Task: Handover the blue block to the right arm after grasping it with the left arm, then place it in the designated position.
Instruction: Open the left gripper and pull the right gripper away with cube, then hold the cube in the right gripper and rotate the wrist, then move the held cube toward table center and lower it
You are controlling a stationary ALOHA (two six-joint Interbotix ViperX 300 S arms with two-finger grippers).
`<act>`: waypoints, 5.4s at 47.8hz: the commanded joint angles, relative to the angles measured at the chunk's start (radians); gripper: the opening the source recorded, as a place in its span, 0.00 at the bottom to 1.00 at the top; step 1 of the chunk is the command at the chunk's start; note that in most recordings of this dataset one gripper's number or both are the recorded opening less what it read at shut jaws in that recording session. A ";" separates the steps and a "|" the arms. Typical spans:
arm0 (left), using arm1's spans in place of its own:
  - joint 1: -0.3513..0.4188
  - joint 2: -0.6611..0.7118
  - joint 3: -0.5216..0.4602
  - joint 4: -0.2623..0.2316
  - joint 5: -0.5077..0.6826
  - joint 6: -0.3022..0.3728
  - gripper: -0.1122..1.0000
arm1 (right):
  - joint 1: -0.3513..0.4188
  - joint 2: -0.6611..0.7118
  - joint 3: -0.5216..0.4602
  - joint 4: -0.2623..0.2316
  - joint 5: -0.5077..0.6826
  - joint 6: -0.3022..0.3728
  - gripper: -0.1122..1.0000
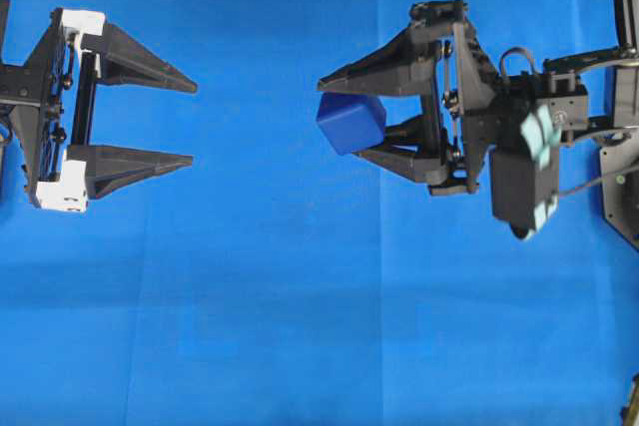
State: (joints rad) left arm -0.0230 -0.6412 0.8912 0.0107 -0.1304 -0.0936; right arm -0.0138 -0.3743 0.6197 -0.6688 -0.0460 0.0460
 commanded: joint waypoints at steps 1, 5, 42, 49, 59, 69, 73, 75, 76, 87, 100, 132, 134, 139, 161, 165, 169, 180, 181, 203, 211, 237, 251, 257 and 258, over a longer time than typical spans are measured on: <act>0.002 -0.003 -0.015 0.000 -0.005 0.002 0.94 | 0.000 -0.026 -0.009 0.029 0.012 0.109 0.49; 0.002 -0.003 -0.015 -0.002 -0.006 0.002 0.94 | 0.002 -0.029 -0.006 0.038 0.026 0.209 0.49; 0.002 -0.003 -0.017 0.000 -0.006 0.006 0.94 | 0.005 -0.055 0.006 0.038 0.057 0.577 0.49; 0.002 -0.002 -0.017 0.000 -0.006 0.006 0.94 | 0.005 -0.055 0.005 0.038 0.057 0.578 0.49; 0.003 -0.003 -0.017 0.000 -0.006 0.006 0.94 | 0.005 -0.055 0.006 0.038 0.058 0.578 0.49; 0.002 -0.002 -0.017 0.000 -0.009 0.006 0.94 | 0.005 -0.055 0.006 0.038 0.067 0.578 0.49; 0.002 -0.003 -0.017 0.000 -0.011 0.006 0.94 | 0.005 -0.055 0.006 0.038 0.069 0.578 0.49; 0.002 -0.002 -0.017 0.000 -0.011 0.006 0.94 | 0.006 -0.055 0.006 0.038 0.069 0.578 0.49; 0.002 -0.002 -0.017 -0.002 -0.011 0.006 0.94 | 0.006 -0.055 0.006 0.038 0.069 0.578 0.49; 0.002 -0.003 -0.018 0.000 -0.012 0.006 0.94 | 0.005 -0.055 0.006 0.038 0.069 0.580 0.49; 0.002 -0.002 -0.017 0.000 -0.012 0.006 0.94 | 0.005 -0.055 0.006 0.038 0.069 0.580 0.49; 0.002 -0.003 -0.018 0.000 -0.012 0.006 0.94 | 0.025 -0.055 0.006 0.041 0.120 0.591 0.49; 0.002 -0.002 -0.018 0.000 -0.012 0.006 0.94 | 0.029 -0.055 0.006 0.041 0.137 0.600 0.49; 0.002 -0.002 -0.017 0.000 -0.012 0.006 0.94 | 0.043 -0.055 0.006 0.041 0.181 0.621 0.49; 0.002 -0.005 -0.015 -0.002 -0.012 0.002 0.94 | 0.120 -0.055 0.009 0.074 0.453 0.673 0.49; 0.002 -0.006 -0.014 -0.002 -0.012 0.003 0.94 | 0.120 -0.055 0.009 0.084 0.474 0.675 0.49; 0.002 -0.006 -0.015 -0.002 -0.012 0.005 0.94 | 0.120 -0.055 0.009 0.087 0.477 0.675 0.49; 0.002 -0.003 -0.017 0.000 -0.014 0.002 0.94 | 0.120 -0.055 0.011 0.087 0.476 0.673 0.49; 0.003 -0.003 -0.017 0.000 -0.014 0.002 0.94 | 0.120 -0.055 0.011 0.087 0.474 0.673 0.49; 0.003 -0.003 -0.018 -0.002 -0.014 0.002 0.94 | 0.121 -0.054 0.018 0.087 0.477 0.675 0.49; 0.003 -0.002 -0.018 -0.002 -0.014 0.002 0.94 | 0.121 -0.051 0.021 0.087 0.474 0.676 0.49; 0.002 -0.002 -0.017 0.000 -0.015 0.002 0.94 | 0.086 0.167 0.008 0.087 0.304 0.678 0.48; 0.002 -0.002 -0.017 -0.002 -0.015 0.002 0.94 | 0.028 0.327 -0.025 0.087 0.179 0.678 0.48; -0.002 -0.002 -0.017 -0.002 -0.014 0.002 0.94 | 0.011 0.397 -0.044 0.087 0.118 0.678 0.48; -0.002 -0.002 -0.017 0.000 -0.014 0.002 0.94 | 0.008 0.407 -0.048 0.089 0.110 0.678 0.48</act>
State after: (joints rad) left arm -0.0230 -0.6397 0.8912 0.0107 -0.1335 -0.0920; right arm 0.0031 0.0153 0.6044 -0.5829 0.0997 0.7225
